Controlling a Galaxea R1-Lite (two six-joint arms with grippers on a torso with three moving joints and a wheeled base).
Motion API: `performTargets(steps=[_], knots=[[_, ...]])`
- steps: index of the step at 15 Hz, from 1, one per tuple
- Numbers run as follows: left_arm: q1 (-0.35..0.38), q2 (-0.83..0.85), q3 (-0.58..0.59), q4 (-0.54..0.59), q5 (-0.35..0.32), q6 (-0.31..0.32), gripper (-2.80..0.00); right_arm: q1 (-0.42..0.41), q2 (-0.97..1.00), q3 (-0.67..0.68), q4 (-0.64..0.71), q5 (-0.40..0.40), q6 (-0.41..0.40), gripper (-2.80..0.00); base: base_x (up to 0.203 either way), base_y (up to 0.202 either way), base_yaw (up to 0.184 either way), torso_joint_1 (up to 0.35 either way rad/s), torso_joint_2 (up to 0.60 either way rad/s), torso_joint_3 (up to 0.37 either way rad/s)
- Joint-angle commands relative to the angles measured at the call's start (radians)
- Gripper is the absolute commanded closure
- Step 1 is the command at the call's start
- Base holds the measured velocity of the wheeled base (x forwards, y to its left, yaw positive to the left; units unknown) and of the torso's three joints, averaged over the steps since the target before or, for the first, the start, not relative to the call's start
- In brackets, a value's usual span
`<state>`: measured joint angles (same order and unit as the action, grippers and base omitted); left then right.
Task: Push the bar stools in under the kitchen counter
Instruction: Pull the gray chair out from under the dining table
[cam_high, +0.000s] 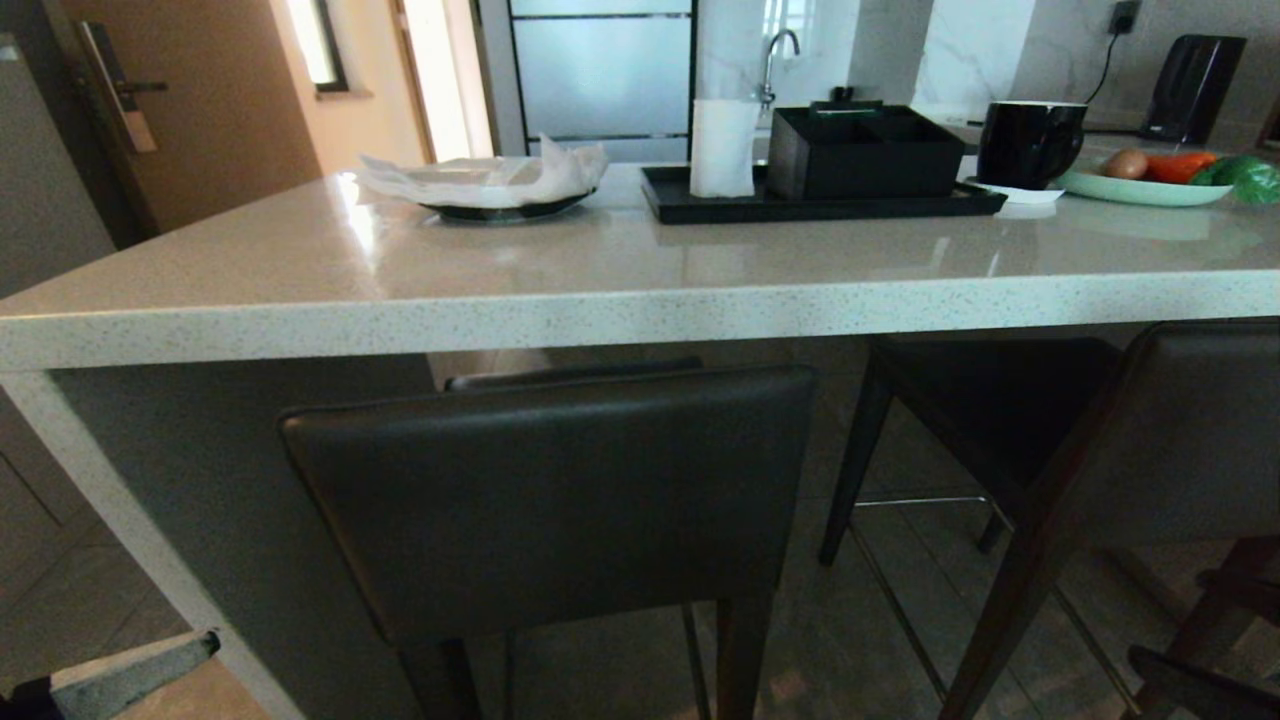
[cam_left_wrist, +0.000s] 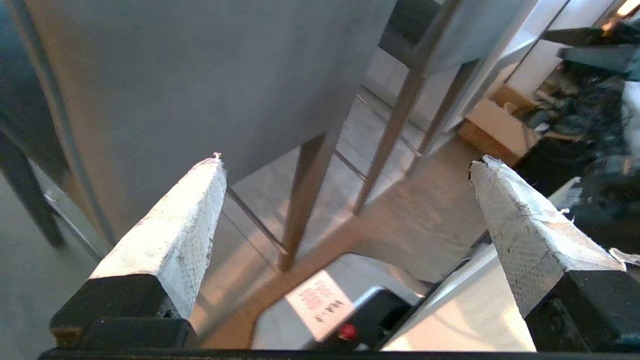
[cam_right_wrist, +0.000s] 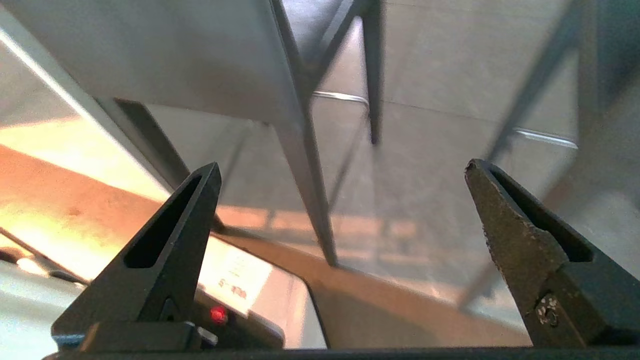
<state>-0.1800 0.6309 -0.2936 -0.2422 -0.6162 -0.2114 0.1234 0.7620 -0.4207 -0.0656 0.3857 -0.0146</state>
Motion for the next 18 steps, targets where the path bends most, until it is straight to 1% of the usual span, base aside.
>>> performTargets(steps=[1, 2, 4, 5, 6, 7, 8, 9, 10, 12, 13, 14, 15, 17, 18], knots=[[0.017, 0.085, 0.005, -0.023, -0.01, -0.016, -2.8, -0.05, 0.139, 0.035, -0.141, 0.076, 0.0, -2.8, 0.0, 0.0, 0.0, 0.0, 0.0, 0.0], [0.044, 0.127, 0.007, -0.06, -0.014, -0.021, -2.8, -0.106, 0.187, 0.052, -0.218, 0.192, 0.001, -2.8, 0.0, 0.0, 0.0, 0.0, 0.0, 0.0], [0.078, 0.222, 0.017, -0.187, -0.045, -0.024, -2.8, -0.184, 0.276, 0.058, -0.303, 0.416, 0.001, -2.8, 0.0, 0.0, 0.0, 0.0, 0.0, 0.0], [0.095, 0.263, 0.021, -0.242, -0.067, -0.024, -2.8, -0.197, 0.305, 0.05, -0.322, 0.473, 0.0, -2.8, 0.0, 0.0, 0.0, 0.0, 0.0, 0.0], [0.124, 0.297, 0.025, -0.291, -0.108, -0.022, -2.8, -0.197, 0.322, 0.043, -0.337, 0.509, -0.002, -2.8, 0.0, 0.0, 0.0, 0.0, 0.0, 0.0], [0.17, 0.31, 0.036, -0.323, -0.176, -0.02, -2.8, -0.188, 0.338, 0.038, -0.344, 0.536, -0.002, -2.8, 0.0, 0.0, 0.0, 0.0, 0.0, 0.0], [0.226, 0.322, 0.049, -0.351, -0.255, -0.015, -2.8, -0.176, 0.358, 0.032, -0.345, 0.549, -0.001, -2.8, 0.0, 0.0, 0.0, 0.0, 0.0, 0.0], [0.302, 0.34, 0.063, -0.38, -0.348, -0.002, -2.8, -0.165, 0.384, 0.022, -0.345, 0.553, -0.001, -2.8, 0.0, 0.0, 0.0, 0.0, 0.0, 0.0], [0.393, 0.367, 0.077, -0.413, -0.452, 0.02, -2.8, -0.145, 0.41, 0.013, -0.346, 0.554, -0.001, -2.8, 0.0, 0.0, 0.0, 0.0, 0.0, 0.0], [0.576, 0.429, 0.108, -0.466, -0.676, 0.08, -2.8, -0.072, 0.441, 0.003, -0.352, 0.548, -0.002, -2.8, 0.0, 0.0, 0.0, 0.0, 0.0, 0.0], [0.638, 0.462, 0.121, -0.485, -0.755, 0.106, -2.8, -0.025, 0.468, 0.004, -0.374, 0.526, -0.002, -2.8, 0.0, 0.0, 0.0, 0.0, 0.0, 0.0], [0.657, 0.507, 0.124, -0.498, -0.782, 0.124, -2.8, 0.012, 0.515, 0.009, -0.419, 0.491, -0.001, -2.8, 0.0, 0.0, 0.0, 0.0, 0.0, 0.0], [0.655, 0.554, 0.123, -0.52, -0.795, 0.143, -2.8, 0.049, 0.573, 0.017, -0.496, 0.452, 0.005, -2.8, 0.0, 0.0, 0.0, 0.0, 0.0, 0.0], [0.625, 0.652, 0.125, -0.602, -0.804, 0.157, -2.8, 0.107, 0.686, 0.03, -0.682, 0.406, 0.044, -2.8, 0.0, 0.0, 0.0, 0.0, 0.0, 0.0], [0.605, 0.705, 0.122, -0.657, -0.804, 0.158, -2.8, 0.121, 0.734, 0.034, -0.771, 0.392, 0.062, -2.8, 0.0, 0.0, 0.0, 0.0, 0.0, 0.0]])
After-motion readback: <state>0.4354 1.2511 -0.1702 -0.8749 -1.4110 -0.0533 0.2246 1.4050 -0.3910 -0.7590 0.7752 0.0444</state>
